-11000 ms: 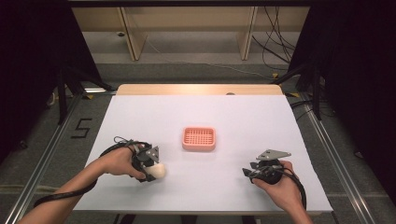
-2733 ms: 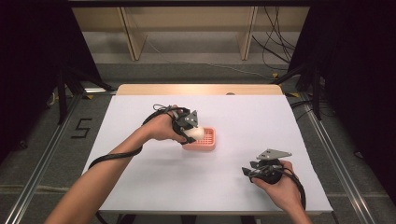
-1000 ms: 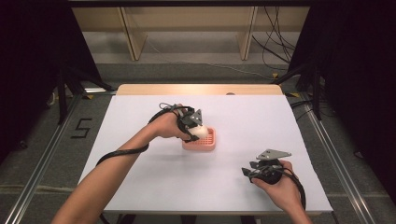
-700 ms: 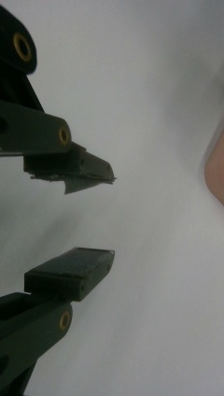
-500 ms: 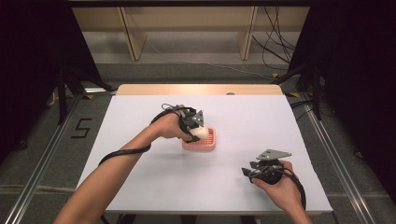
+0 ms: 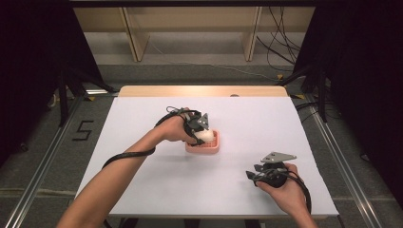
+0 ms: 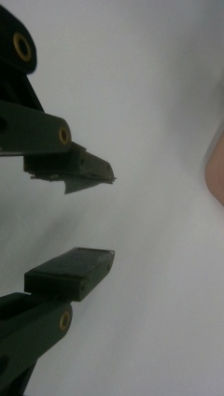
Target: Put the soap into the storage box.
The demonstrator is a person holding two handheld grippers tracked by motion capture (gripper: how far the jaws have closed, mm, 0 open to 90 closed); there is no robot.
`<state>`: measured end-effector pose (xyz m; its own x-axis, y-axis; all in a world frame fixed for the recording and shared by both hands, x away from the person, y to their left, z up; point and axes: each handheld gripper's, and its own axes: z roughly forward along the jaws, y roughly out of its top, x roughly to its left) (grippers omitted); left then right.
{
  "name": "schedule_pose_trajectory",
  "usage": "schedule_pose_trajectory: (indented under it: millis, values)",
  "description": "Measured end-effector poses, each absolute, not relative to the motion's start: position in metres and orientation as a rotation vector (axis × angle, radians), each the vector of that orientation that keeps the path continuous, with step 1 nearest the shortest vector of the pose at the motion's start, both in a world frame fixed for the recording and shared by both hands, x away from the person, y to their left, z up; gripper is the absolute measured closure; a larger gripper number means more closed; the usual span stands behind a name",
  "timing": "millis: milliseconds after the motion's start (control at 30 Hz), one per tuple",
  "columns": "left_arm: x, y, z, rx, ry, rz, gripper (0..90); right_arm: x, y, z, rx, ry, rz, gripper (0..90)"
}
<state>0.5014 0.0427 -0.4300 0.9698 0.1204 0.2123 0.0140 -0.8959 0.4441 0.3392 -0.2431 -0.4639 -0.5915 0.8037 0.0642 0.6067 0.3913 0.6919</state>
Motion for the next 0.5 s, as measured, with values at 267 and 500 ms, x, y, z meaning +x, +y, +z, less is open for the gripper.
schedule_pose_trajectory:
  millis: [267,500]
  values:
    - [0.5025,0.0422,-0.4309,2.669,0.092,0.332,49.5,0.3385,-0.2422,-0.4631,1.265,2.376,1.006,56.1]
    - [0.5036,0.0413,-0.4328,2.664,0.093,0.332,49.5,0.3367,-0.2405,-0.4626,1.304,2.378,1.002,56.0]
